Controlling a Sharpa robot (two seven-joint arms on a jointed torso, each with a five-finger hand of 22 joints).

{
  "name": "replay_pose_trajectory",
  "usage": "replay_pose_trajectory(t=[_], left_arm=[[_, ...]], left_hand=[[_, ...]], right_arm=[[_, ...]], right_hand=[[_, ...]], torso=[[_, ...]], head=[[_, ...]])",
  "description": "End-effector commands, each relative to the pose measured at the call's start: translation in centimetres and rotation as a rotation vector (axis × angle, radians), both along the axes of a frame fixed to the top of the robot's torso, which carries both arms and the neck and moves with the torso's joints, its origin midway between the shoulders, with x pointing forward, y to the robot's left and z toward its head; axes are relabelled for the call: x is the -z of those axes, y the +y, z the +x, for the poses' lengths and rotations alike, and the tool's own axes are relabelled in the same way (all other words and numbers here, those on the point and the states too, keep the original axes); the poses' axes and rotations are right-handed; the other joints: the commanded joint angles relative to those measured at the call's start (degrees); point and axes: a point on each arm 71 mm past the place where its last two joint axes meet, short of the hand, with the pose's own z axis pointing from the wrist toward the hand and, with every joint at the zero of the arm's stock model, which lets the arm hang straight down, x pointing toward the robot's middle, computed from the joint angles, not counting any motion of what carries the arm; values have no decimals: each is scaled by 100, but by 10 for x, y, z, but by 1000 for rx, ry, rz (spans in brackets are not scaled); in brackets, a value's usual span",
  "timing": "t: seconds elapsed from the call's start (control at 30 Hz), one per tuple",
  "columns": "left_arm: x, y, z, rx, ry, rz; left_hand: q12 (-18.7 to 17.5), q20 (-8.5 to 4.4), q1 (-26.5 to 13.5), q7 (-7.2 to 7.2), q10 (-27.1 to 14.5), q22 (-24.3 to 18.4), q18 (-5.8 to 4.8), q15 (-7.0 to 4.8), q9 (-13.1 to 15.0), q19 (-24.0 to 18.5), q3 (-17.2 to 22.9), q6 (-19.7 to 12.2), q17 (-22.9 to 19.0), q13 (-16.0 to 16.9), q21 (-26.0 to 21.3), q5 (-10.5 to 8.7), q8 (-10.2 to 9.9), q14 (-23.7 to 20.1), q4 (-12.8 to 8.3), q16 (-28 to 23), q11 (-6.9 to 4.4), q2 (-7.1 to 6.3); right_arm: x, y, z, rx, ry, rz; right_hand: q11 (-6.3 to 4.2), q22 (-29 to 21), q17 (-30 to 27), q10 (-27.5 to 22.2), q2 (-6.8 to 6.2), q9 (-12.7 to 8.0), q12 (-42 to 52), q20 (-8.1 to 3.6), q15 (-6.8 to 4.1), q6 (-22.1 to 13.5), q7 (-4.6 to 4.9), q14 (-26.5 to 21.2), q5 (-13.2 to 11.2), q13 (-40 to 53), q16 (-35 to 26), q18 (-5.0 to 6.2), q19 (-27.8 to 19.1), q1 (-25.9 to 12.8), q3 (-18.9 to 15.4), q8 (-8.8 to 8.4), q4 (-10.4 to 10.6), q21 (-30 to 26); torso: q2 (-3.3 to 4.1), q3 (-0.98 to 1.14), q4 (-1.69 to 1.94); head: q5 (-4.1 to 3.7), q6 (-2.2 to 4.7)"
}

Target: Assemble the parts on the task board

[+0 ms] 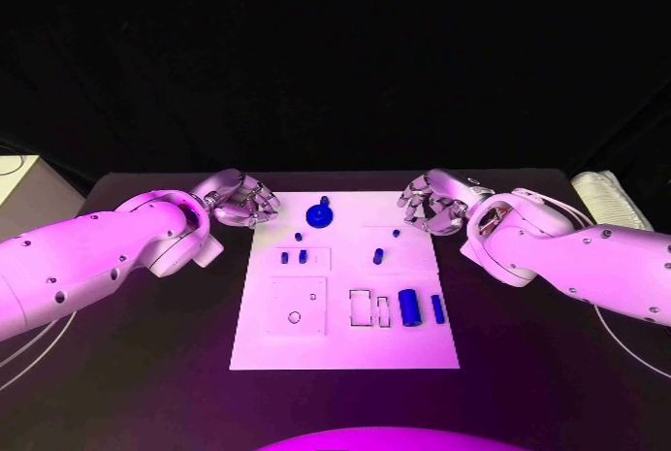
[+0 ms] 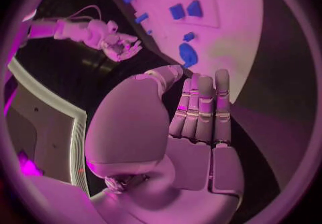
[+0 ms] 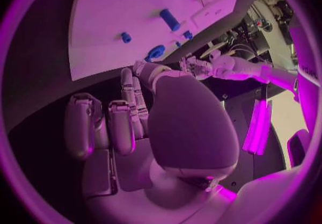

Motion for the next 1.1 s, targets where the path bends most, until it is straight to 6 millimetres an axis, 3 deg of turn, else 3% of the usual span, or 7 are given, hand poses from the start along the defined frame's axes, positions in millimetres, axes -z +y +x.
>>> replay_pose_trajectory(t=[0.03, 0.2, 0.57, 1.1], left_arm=[[-10, 2, -3, -33, 64, -458], [-15, 8, -10, -29, 89, -605], [-20, 13, -17, -27, 91, -670], [-20, 17, -19, -39, 92, -676]], left_hand=[[-20, 10, -4, 13, -29, -69, 63, 17, -7, -23, -48, -47, -89, -30, -100, 25, 7, -69, 15, -114, 18, 40], [-24, 16, 19, 8, -21, -139, 65, 18, -7, -15, -101, -51, -146, -62, -202, 26, 39, -112, 4, -226, 16, 57], [-26, 15, 68, 18, -14, -172, 66, 19, -9, -1, -118, -53, -177, -80, -248, 26, 55, -125, -30, -284, 21, 71], [-26, 15, 76, 33, -10, -188, 65, 22, -13, 8, -132, -64, -192, -89, -269, 21, 56, -128, -38, -313, 29, 75]], right_arm=[[7, 8, -1, -88, -57, -206], [17, 17, -3, -113, -66, -276], [27, 28, -1, -119, -66, -336], [32, 29, 2, -87, -98, -384]], right_hand=[[11, 722, 314, -35, -17, 10, -111, -3, 25, 54, 1, 289, -44, -106, -26, 75, 98, -109, 40, -30, -41, -56], [26, 689, 283, -58, -22, 20, -249, 0, 32, 87, 0, 282, -61, -254, -44, 87, 79, -195, 61, -41, -111, -118], [24, 667, 259, -34, 11, 36, -371, -8, 33, 151, -10, 280, -45, -407, -59, 95, 72, -288, 108, -43, -164, -163], [23, 656, 241, 9, 16, 45, -448, -20, 44, 177, -12, 283, 16, -512, -69, 99, 73, -351, 164, -57, -201, -187]], torso=[[1, -12, 11], [-4, -18, 8], [-16, -23, 15], [-5, -4, 6]], head=[[-38, -5], [-61, -16], [-87, -27], [-83, -24]])
